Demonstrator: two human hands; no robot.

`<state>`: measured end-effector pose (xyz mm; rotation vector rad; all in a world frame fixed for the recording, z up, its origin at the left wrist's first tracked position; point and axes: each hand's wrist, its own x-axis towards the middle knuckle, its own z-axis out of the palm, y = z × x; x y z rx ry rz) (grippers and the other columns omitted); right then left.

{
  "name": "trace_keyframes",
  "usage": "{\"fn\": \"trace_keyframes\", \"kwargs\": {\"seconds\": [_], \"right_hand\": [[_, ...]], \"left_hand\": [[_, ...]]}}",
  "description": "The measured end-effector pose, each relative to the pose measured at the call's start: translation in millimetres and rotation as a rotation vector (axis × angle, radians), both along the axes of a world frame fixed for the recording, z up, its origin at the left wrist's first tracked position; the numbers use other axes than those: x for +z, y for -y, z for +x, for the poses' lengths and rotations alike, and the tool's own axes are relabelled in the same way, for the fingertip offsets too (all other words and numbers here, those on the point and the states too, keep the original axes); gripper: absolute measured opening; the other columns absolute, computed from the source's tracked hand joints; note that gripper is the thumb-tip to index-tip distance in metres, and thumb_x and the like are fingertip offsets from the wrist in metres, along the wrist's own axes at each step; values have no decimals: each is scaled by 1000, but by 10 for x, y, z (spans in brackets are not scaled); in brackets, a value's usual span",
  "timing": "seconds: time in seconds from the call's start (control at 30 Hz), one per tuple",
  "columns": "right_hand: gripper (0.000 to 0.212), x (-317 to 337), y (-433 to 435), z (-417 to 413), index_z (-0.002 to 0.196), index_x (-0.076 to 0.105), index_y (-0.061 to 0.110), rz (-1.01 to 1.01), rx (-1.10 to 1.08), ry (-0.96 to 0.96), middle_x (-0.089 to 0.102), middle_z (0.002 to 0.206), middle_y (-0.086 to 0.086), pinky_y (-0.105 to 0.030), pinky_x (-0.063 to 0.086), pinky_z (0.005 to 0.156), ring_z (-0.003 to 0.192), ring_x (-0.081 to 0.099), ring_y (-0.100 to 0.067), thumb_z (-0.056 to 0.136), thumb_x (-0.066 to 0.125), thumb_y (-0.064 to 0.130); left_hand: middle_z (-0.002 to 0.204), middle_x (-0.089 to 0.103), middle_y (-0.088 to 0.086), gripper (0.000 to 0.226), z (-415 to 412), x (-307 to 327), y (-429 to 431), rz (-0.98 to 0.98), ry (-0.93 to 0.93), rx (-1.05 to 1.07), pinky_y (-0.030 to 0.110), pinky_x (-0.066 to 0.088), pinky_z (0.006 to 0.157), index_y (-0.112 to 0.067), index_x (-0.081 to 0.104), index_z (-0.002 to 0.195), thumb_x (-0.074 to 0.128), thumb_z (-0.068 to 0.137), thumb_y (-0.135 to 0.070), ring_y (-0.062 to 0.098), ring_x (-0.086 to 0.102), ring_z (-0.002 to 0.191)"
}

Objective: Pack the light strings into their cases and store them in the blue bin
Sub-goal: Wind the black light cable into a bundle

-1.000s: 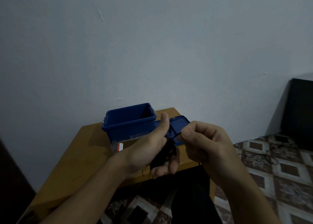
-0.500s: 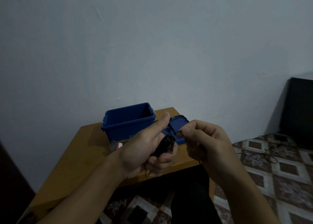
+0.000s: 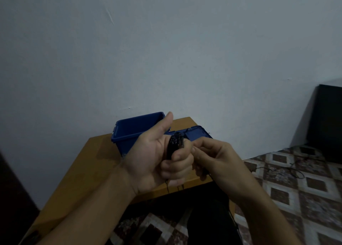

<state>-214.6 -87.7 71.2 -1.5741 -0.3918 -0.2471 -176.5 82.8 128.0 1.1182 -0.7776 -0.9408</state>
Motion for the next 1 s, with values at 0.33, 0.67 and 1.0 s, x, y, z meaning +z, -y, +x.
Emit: {"fn": "trace_keyframes", "kwargs": {"seconds": [0.33, 0.67, 1.0], "right_hand": [[20, -22, -31, 23, 88, 74, 16, -122, -9, -112, 76, 82, -5, -34, 50, 67, 68, 63, -16, 100, 60, 23], [24, 29, -57, -33, 91, 71, 15, -257, 12, -147, 76, 84, -8, -37, 45, 59, 59, 51, -21, 101, 55, 31], [16, 55, -35, -71, 93, 72, 22, -317, 18, -94, 71, 72, 2, -11, 38, 54, 52, 51, 2, 101, 59, 26]], "left_hand": [[76, 59, 8, 58, 1, 90, 52, -241, -145, 336, 37, 52, 67, -4, 69, 89, 30, 102, -45, 23, 57, 67], [94, 72, 9, 34, 9, 117, 114, -335, -159, 553, 34, 58, 85, -6, 65, 108, 39, 103, -27, 22, 70, 85], [98, 71, 13, 34, 4, 59, 70, -323, -77, 699, 41, 52, 94, -3, 60, 114, 41, 101, -28, 28, 68, 93]]}}
